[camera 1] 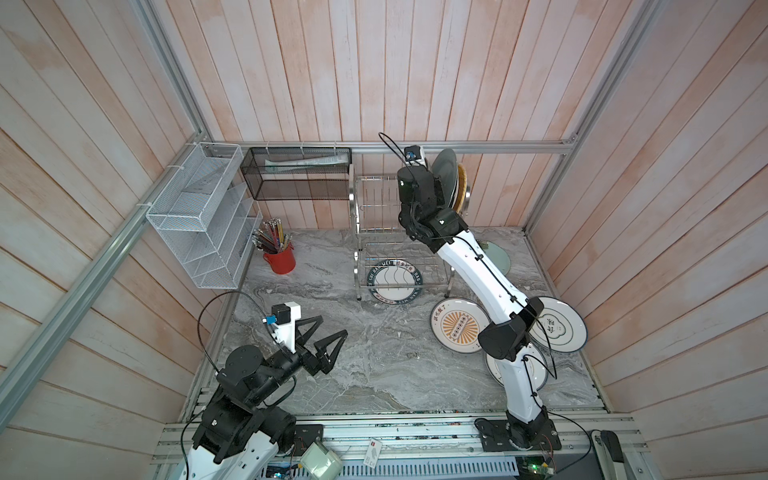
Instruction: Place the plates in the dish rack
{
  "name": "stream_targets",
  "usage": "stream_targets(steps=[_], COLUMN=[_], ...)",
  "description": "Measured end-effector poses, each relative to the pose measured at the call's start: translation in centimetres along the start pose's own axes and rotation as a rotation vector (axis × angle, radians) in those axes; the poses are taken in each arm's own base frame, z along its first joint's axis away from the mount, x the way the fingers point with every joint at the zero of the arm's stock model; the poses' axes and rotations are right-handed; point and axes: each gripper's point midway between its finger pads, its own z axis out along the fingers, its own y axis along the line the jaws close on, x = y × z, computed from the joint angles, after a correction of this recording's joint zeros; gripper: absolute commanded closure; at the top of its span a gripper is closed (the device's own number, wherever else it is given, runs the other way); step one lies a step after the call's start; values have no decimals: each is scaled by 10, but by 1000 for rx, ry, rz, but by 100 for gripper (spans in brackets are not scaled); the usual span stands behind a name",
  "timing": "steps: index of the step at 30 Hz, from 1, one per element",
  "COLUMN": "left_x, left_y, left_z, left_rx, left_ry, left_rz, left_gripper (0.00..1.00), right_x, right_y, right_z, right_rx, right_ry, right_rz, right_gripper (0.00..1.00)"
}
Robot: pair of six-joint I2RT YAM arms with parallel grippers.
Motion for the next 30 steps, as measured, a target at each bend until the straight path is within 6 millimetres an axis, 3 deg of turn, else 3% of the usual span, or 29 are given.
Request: stream_targets(steps=[21,30], left_x=[-1,0], left_y=[0,1], left_z=[-1,-1], left_rx=[1,-3], left_ry=[-5,-4], left_rz=[2,1], left_gripper=[0,0], right_x=[12,14], right_y=[6,3], right_z=[9,17], right_rx=[-46,-64], right_ry=[31,38], right_rz=[48,75], right_gripper=[100,78])
